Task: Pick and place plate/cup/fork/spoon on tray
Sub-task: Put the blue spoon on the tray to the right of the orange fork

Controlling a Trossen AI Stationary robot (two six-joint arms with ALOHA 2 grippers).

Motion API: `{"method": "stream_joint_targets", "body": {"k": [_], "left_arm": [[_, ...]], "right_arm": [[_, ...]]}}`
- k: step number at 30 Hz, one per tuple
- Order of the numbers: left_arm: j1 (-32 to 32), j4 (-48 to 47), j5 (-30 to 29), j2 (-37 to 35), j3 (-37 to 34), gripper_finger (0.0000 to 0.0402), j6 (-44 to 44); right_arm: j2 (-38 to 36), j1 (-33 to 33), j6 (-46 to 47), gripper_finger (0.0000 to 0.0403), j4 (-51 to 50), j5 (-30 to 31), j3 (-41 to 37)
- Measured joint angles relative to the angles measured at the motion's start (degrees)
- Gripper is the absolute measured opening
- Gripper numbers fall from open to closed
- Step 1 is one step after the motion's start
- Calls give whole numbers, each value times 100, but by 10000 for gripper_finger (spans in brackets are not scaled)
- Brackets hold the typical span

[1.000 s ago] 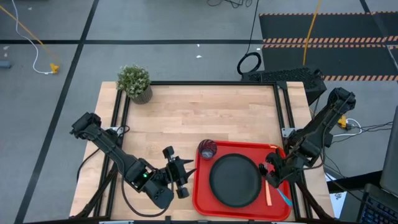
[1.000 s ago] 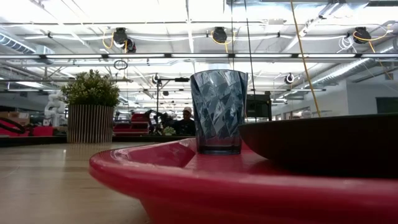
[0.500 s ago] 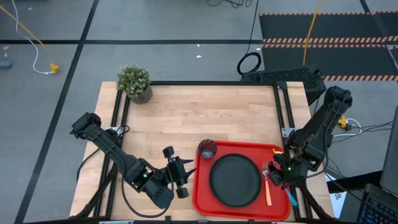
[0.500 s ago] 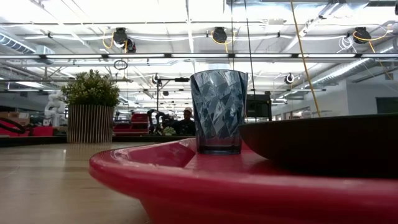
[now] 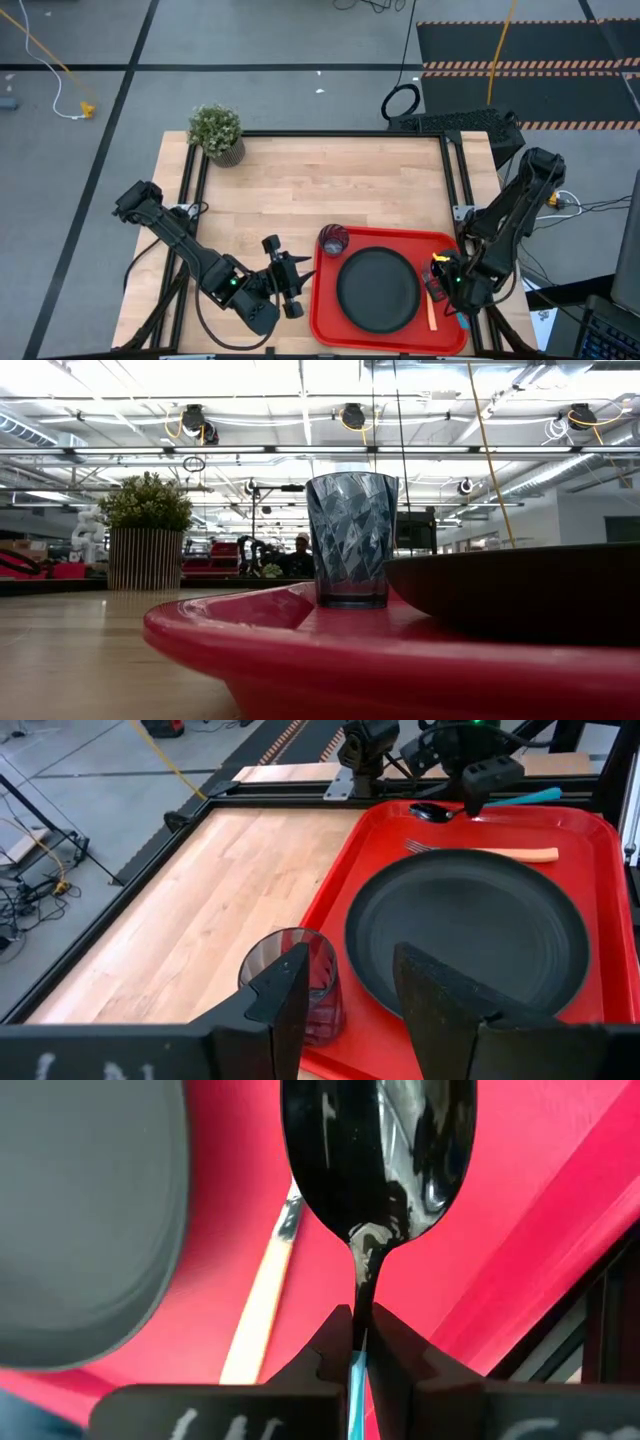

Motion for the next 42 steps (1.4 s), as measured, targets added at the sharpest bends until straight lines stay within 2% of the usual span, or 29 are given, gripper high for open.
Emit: {"method": "stream_joint_targets", "body": {"k": [20,37,42], "left_arm": [[-4,28,4,2,0,149,-88],[-4,28,9,2,0,149,-125],[-4,26,9,2,-1,149,-130]], "right_arm": [[857,0,1,6,-244,-25,0],[963,-2,40,8,-238,-173,0],[965,-2,87,29,-238,-186,0]]}}
